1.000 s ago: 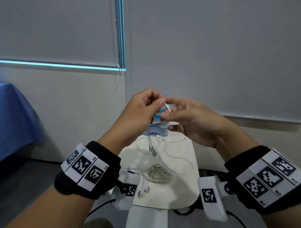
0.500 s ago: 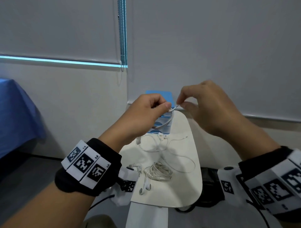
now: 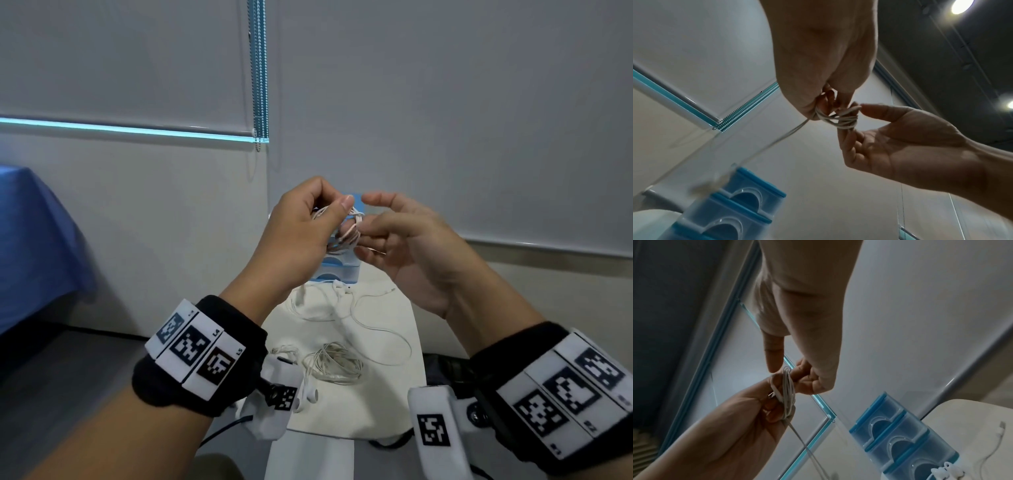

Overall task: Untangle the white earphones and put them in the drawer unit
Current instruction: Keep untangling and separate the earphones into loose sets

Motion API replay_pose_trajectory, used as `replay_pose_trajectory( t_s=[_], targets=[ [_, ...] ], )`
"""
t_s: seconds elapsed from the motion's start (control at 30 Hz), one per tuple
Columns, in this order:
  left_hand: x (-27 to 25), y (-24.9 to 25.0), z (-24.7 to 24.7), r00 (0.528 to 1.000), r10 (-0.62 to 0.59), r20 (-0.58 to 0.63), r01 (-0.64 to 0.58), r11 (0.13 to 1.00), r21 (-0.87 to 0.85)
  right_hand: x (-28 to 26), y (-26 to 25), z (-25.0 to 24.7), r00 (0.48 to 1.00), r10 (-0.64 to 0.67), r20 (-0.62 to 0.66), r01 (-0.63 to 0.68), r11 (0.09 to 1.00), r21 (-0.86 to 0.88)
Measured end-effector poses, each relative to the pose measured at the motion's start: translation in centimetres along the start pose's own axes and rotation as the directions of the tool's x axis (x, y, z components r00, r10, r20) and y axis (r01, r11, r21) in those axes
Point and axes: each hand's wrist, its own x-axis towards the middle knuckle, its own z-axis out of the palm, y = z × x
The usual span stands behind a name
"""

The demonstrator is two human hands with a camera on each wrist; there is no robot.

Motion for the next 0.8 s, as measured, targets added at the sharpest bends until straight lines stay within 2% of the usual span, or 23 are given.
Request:
replay_pose_trajectory(
  t_s=[0.17,0.23,0.27,0.3,0.33,0.43,0.5,0.57,0.63,0.73,0.77,0.8],
  targets=[
    [-0.3,0.3,0.1,0.997,-0.009,0.078,0.011,1.0,-0.026,-0.2,-0.3,-0.4,0.993,0.053,0.109,-0.053,0.999,-0.004],
    [-0.3,0.3,0.1,0.996,-0.011,0.09,0.012,1.0,-0.009,-0.3,-0.5,-0.6,0.994,0.036,0.108,-0.024,0.994,-0.111],
    [-0.2,0.2,0.1,0.995,-0.014,0.095,0.014,1.0,-0.001,-0.3,-0.7,-0.8,0.995,-0.003,0.096,0.024,0.976,-0.218],
    [-0.1,0.2,0.1,0.994,-0.018,0.104,0.018,1.0,0.004,-0.4,-0.9,-0.9,0.994,-0.061,0.089,0.089,0.927,-0.365],
    [-0.1,0.1,0.2,0.993,-0.026,0.115,0.025,1.0,0.009,-0.3,-1.0,-1.1,0.988,-0.122,0.099,0.156,0.838,-0.523],
    [0.0,-0.1,0.3,0.986,-0.035,0.165,0.029,0.999,0.04,-0.2,-1.1,-1.5,0.968,-0.203,0.15,0.236,0.513,-0.825],
    [0.0,-0.3,0.3,0.983,-0.034,0.181,0.015,0.994,0.109,-0.1,-1.2,-1.8,0.961,-0.214,0.174,0.24,0.336,-0.911],
    [0.1,-0.4,0.1,0.986,-0.058,0.155,0.03,0.984,0.177,-0.4,-1.6,-1.8,0.949,-0.235,0.21,0.241,0.11,-0.964],
    [0.5,-0.3,0.0,0.988,-0.088,0.124,0.06,0.976,0.211,-0.6,-1.8,-2.1,0.91,-0.315,0.268,0.257,-0.078,-0.963],
    [0.8,0.1,0.2,0.978,-0.15,0.145,0.125,0.978,0.165,-0.1,-1.1,-3.0,0.802,-0.488,0.345,0.299,-0.172,-0.939],
    [0.9,0.2,0.3,0.973,-0.17,0.158,0.152,0.981,0.12,0.3,-0.7,-3.1,0.768,-0.538,0.346,0.31,-0.16,-0.937],
    [0.9,0.3,0.4,0.968,-0.189,0.166,0.179,0.981,0.073,0.6,-0.4,-3.1,0.756,-0.572,0.318,0.318,-0.104,-0.942]
  ],
)
